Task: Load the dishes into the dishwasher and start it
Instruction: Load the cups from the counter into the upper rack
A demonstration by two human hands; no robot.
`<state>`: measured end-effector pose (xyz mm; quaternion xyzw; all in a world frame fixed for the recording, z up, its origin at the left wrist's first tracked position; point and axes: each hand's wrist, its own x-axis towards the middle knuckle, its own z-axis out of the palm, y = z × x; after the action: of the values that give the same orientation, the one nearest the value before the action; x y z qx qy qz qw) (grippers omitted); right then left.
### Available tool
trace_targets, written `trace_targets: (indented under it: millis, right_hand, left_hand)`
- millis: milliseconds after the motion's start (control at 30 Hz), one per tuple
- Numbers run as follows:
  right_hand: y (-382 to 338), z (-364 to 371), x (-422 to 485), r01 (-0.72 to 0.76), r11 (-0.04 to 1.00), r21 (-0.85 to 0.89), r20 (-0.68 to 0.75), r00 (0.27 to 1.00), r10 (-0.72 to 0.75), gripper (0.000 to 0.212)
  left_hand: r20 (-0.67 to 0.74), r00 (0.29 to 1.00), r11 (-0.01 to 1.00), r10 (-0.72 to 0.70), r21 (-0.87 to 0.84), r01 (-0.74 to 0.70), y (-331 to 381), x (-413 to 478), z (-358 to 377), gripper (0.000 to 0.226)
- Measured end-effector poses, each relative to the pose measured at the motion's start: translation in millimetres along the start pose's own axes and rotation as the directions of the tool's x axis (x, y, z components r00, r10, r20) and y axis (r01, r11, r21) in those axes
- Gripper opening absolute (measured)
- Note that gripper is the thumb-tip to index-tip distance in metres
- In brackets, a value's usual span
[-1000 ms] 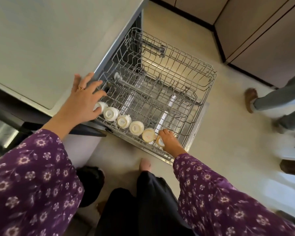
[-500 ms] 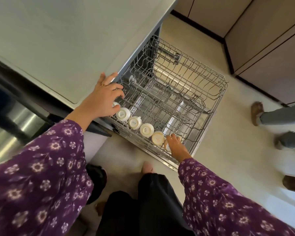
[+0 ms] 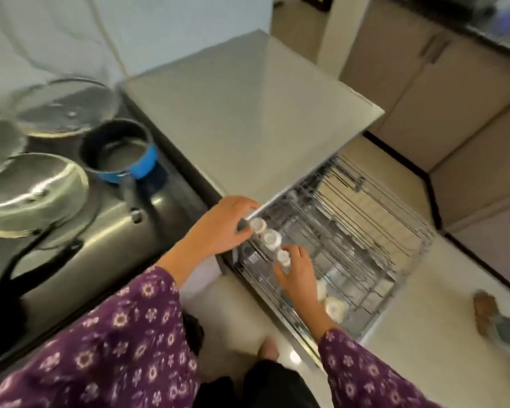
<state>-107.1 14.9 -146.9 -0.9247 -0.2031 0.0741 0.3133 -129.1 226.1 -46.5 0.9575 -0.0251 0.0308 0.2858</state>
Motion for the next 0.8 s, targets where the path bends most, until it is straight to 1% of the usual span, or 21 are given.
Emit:
trace_targets:
  millis: [33, 100, 167, 233, 300, 400, 500, 600, 700, 800]
  right_hand:
    - [-29.0, 3.4, 0.6, 0.097, 0.994, 0.048, -0.017, 0.995, -0.097, 0.034]
    - [-87.5, 10.9, 0.2, 0.246, 0.962, 0.115, -0.044, 0.969, -0.243, 0.029]
    - [-147.6, 21.1, -4.8, 0.357, 0.914, 0.192, -0.039, 0.934, -0.356, 0.025]
    - [-201.0, 32.0, -10.3, 0.415, 0.865, 0.281, -0.001, 0.902, -0.432, 0.022]
    - [-255.2, 45.5, -17.3, 0.462, 0.813, 0.356, 0.047, 0.860, -0.509, 0.020]
    - [-328.6, 71.5, -27.5, 0.586, 0.724, 0.364, 0.114, 0.743, -0.659, 0.016]
    - [-404.3, 107.4, -48.0, 0.695, 0.626, 0.353, 0.202, 0.597, -0.776, 0.016]
    - [-470.1, 148.2, -72.0, 0.780, 0.539, 0.317, 0.300, 0.457, -0.837, 0.016]
    - [-529.3, 192.2, -104.5, 0.839, 0.447, 0.310, 0.404, 0.309, -0.861, 0.020]
    - [-575.2, 234.7, -138.7, 0.887, 0.355, 0.294, 0.500, 0.173, -0.848, 0.027]
  left_hand:
    - [-0.048, 0.999, 1.000, -0.021, 0.015, 0.022, -5.4, -17.4, -15.9, 0.046]
    - [-0.148, 0.985, 0.995, -0.085, 0.030, 0.090, -17.7, -53.6, -49.3, 0.045]
    - [-0.244, 0.957, 0.983, -0.155, 0.062, 0.175, -31.3, -95.5, -84.9, 0.041]
    - [-0.332, 0.919, 0.963, -0.213, 0.085, 0.254, -44.5, -137.7, -115.7, 0.036]
    - [-0.425, 0.860, 0.937, -0.281, 0.070, 0.341, -59.1, -189.5, -142.9, 0.034]
    - [-0.495, 0.772, 0.876, -0.397, 0.046, 0.480, -82.5, -268.9, -175.9, 0.031]
    - [-0.576, 0.644, 0.783, -0.504, 0.010, 0.621, -103.1, -356.5, -206.1, 0.028]
    - [-0.645, 0.496, 0.687, -0.581, -0.062, 0.724, -119.0, -435.8, -228.0, 0.025]
    - [-0.679, 0.319, 0.534, -0.661, -0.128, 0.836, -133.2, -511.7, -245.4, 0.029]
    - [-0.691, 0.174, 0.417, -0.702, -0.200, 0.887, -145.9, -577.8, -261.0, 0.032]
